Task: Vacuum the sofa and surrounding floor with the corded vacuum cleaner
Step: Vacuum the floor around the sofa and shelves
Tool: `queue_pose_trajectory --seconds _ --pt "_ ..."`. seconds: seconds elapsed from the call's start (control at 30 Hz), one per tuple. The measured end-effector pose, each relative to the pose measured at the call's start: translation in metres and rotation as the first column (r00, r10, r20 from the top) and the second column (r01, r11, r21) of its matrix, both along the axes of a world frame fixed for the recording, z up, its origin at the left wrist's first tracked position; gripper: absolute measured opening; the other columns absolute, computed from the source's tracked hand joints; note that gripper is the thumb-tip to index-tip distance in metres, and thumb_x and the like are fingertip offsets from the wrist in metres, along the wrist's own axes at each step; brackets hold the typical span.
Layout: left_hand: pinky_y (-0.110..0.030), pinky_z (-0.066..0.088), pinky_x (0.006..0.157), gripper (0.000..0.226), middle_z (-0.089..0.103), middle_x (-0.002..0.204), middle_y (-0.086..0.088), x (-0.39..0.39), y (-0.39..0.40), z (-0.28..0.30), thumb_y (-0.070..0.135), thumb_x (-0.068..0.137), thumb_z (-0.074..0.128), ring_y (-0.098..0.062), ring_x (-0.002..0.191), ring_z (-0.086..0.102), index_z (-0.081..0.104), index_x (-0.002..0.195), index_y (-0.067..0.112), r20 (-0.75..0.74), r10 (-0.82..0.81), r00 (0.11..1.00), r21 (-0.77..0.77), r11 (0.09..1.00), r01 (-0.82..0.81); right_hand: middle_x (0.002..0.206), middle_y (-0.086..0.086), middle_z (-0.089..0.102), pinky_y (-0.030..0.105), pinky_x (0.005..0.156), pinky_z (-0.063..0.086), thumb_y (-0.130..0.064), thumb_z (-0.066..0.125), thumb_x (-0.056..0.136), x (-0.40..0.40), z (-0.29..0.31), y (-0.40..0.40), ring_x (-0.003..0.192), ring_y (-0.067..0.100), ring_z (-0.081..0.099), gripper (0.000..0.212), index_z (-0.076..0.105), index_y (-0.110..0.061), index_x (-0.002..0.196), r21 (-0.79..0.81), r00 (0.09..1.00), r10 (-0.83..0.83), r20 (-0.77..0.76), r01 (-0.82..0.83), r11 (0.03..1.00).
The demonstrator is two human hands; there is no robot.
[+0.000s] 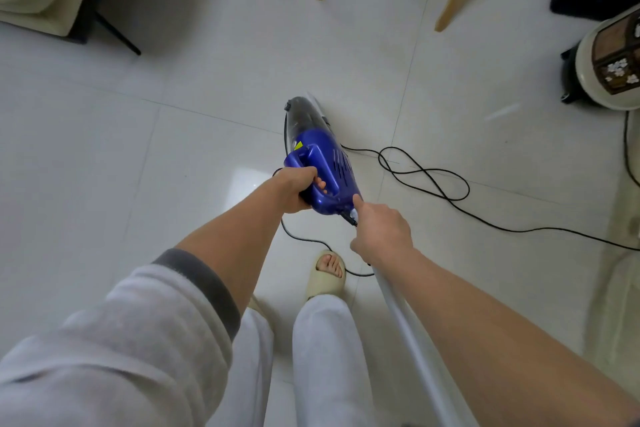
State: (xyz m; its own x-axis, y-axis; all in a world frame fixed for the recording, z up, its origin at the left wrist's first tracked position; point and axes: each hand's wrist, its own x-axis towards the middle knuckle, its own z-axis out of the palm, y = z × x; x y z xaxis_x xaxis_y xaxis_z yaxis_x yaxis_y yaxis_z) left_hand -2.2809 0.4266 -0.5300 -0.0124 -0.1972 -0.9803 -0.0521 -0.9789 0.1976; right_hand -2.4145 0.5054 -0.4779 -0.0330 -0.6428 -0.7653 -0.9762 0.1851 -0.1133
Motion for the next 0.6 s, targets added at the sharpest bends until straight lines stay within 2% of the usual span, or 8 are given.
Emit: queue_pose_trajectory --seconds 0.17,0.3,0.5,0.6 --pt "-0.032 0.054 0.073 0.010 0.056 0.070 -0.006 -0.013 0.004 0.006 -0.001 0.089 0.048 -0.016 0.064 0.057 0.052 0.095 0.006 -0.018 -0.011 1.000 -0.004 1.000 0.011 0.091 0.001 0.053 0.031 0.061 0.038 -0.011 0.062 0.081 -0.009 0.008 0.006 0.078 0.023 0.050 0.046 0.040 -0.021 0.120 0.044 0.999 -0.037 0.002 0.037 0.998" --pt "-0.034 0.055 0.080 0.017 0.059 0.076 -0.007 -0.002 0.002 0.010 0.003 0.091 0.051 -0.017 0.069 0.059 0.051 0.108 0.007 -0.018 0.002 1.000 -0.023 1.000 -0.003 0.091 0.000 0.052 0.030 0.057 0.036 -0.012 0.063 0.080 -0.001 0.014 -0.003 0.078 0.023 0.050 0.043 0.041 -0.022 0.115 0.057 1.000 -0.025 0.005 0.025 0.998" --pt "-0.032 0.055 0.070 0.026 0.062 0.086 -0.011 0.038 -0.006 0.012 0.001 0.088 0.052 -0.020 0.077 0.063 0.049 0.114 0.006 0.054 -0.035 0.998 -0.022 0.999 0.036 0.083 0.000 0.047 0.030 0.057 0.036 -0.010 0.064 0.079 0.035 0.012 -0.012 0.077 0.024 0.049 0.040 0.043 -0.018 0.112 0.030 0.999 0.008 0.043 -0.009 1.000" --pt "-0.028 0.053 0.067 0.007 0.058 0.075 -0.007 0.045 -0.015 0.015 0.003 0.092 0.049 -0.016 0.067 0.059 0.052 0.098 0.005 0.085 -0.066 0.994 -0.056 0.996 0.071 0.084 0.000 0.048 0.028 0.052 0.032 -0.010 0.065 0.078 0.048 0.007 -0.010 0.076 0.023 0.048 0.040 0.043 -0.017 0.112 0.016 0.997 -0.024 0.078 0.023 1.000"
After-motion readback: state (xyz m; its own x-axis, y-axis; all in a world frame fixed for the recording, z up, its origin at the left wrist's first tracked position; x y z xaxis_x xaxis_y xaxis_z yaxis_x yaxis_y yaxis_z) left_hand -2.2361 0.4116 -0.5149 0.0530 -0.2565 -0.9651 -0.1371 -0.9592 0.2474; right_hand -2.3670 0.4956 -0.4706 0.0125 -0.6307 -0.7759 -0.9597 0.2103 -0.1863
